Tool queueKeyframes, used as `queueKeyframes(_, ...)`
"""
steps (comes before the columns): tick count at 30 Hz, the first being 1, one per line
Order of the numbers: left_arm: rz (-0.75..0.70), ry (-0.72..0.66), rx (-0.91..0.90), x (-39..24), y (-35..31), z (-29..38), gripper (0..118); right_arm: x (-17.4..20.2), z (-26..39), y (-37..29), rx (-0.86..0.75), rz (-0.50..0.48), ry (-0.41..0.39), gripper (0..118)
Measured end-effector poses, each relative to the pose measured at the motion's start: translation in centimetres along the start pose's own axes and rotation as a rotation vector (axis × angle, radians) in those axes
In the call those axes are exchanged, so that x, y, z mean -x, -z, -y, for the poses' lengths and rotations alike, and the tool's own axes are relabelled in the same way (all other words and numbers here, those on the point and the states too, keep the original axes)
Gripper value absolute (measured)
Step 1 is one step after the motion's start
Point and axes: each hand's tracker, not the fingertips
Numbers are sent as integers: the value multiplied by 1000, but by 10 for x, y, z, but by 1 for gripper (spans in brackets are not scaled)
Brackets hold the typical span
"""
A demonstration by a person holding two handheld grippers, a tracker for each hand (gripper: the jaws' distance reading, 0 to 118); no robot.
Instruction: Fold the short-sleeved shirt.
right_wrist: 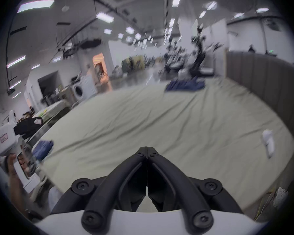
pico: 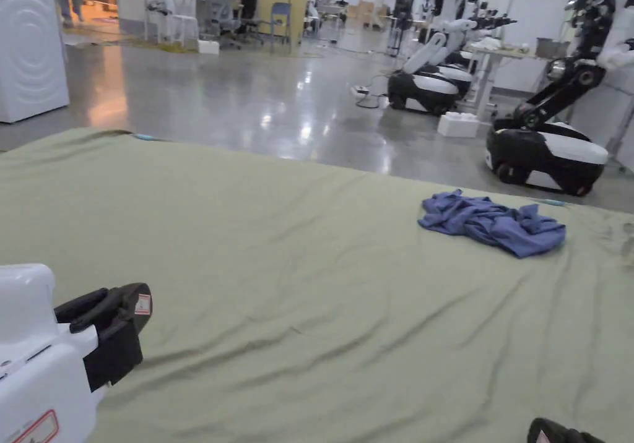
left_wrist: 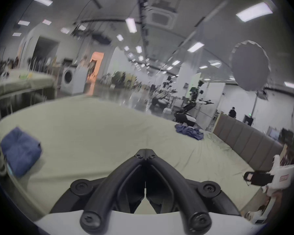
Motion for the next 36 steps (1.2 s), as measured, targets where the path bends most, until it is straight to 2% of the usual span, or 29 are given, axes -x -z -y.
queueKeyframes(4, -9, 130, -70, -30, 5, -8, 0, 2, -8, -14, -220, 92, -126, 2)
queueKeyframes(8, -72, 192, -124, -42, 0, 0, 0, 10, -10, -10, -290, 114, -247, 2)
queueKeyframes(18, -169, 208, -79, -29, 2, 13, 0, 21, 6, 12, -284, 134, -272, 3)
queueKeyframes(19, -167, 206, -79, -27, 3, 13, 0, 22, 6, 13, -290, 141, -284, 8)
queueKeyframes(20, -148, 189, -80, -25, 3, 13, 1, 22, 5, 13, -293, 149, -293, 33)
queueKeyframes(21, -135, 159, -80, -24, 4, 12, 11, 22, 4, 14, -289, 150, -294, 51)
queueKeyframes(22, -98, 113, -70, -21, 5, 12, 32, 21, 2, 15, -284, 145, -291, 68)
queueKeyframes(23, -57, 57, -30, -17, 7, 10, 78, 21, 1, 15, -282, 147, -284, 79)
queueKeyframes(24, -26, 18, 11, -14, 11, 9, 108, 21, 1, 15, -287, 148, -277, 89)
queueKeyframes(25, -7, -11, 53, -12, 15, 9, 118, 20, 0, 15, -289, 146, -273, 105)
queueKeyframes(26, 22, -30, 46, -12, 16, 13, 118, 20, -1, 17, -288, 148, -269, 118)
queueKeyframes(29, 16, -18, 37, -16, 13, 11, 118, 21, -2, 17, -305, 156, -270, 118)
queueKeyframes(33, -100, 148, 25, -25, 16, 9, 118, 18, -6, 21, -291, 190, -268, 118)
queueKeyframes(36, -177, 244, 26, -34, 16, 8, 118, 15, -10, 23, -284, 184, -230, 118)
